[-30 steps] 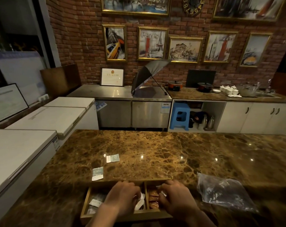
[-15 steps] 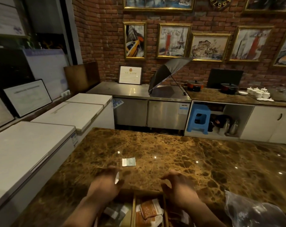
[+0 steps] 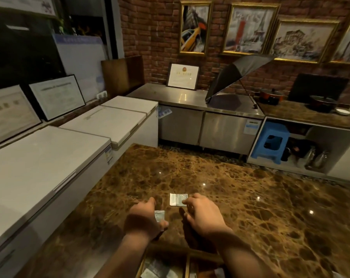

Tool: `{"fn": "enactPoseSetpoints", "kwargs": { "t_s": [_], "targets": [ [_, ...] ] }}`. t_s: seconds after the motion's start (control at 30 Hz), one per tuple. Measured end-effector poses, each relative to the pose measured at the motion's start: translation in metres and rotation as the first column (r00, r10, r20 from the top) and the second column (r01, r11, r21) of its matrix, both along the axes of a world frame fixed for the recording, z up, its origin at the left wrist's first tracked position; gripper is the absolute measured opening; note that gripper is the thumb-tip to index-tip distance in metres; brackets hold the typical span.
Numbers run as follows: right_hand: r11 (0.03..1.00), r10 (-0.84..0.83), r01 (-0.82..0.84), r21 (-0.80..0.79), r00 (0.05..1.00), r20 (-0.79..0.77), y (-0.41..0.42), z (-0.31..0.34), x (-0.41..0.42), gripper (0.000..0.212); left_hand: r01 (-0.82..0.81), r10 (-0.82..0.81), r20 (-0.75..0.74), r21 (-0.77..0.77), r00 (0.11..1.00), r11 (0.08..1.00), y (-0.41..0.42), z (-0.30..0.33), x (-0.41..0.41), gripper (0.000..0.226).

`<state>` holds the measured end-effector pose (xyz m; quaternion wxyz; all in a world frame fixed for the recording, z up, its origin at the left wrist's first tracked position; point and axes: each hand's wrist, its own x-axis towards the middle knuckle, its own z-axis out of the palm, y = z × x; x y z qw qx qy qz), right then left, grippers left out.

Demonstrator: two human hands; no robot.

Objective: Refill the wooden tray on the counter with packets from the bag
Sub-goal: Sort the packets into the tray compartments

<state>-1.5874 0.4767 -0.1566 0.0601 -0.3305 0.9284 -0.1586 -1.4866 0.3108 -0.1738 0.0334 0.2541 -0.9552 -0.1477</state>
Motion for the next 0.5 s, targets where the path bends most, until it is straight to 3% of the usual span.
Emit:
{"fn": "enactPoseSetpoints", "kwargs": {
  "t_s": [0.1,0.23,0.33,0.5],
  "targets": [
    [0.999,0.037,-0.037,0.015,0.999,-0.002,-0.012,-0.007,-0.011,0.050,-0.007,0.010,0.036,-0.086,0.999,0.996,0.004,-0.007,-0.003,0.073],
    [0.989,0.102,-0.107,0.100,0.994,0.046,-0.026,-0.015,-0.022,0.057,0.018,-0.013,0.028,-0.172,1.000,0.985,0.007,-0.011,-0.004,0.065],
    [0.973,0.158,-0.159,0.165,0.987,0.022,-0.029,-0.016,-0.021,0.041,0.013,-0.019,-0.051,-0.132,0.999,0.991,0.003,-0.015,-0.002,0.051],
    [0.968,0.166,-0.127,0.217,0.971,-0.174,-0.027,-0.017,-0.016,0.023,0.069,-0.077,-0.106,-0.074,0.991,0.995,0.003,-0.010,0.001,0.031]
  ]
}}
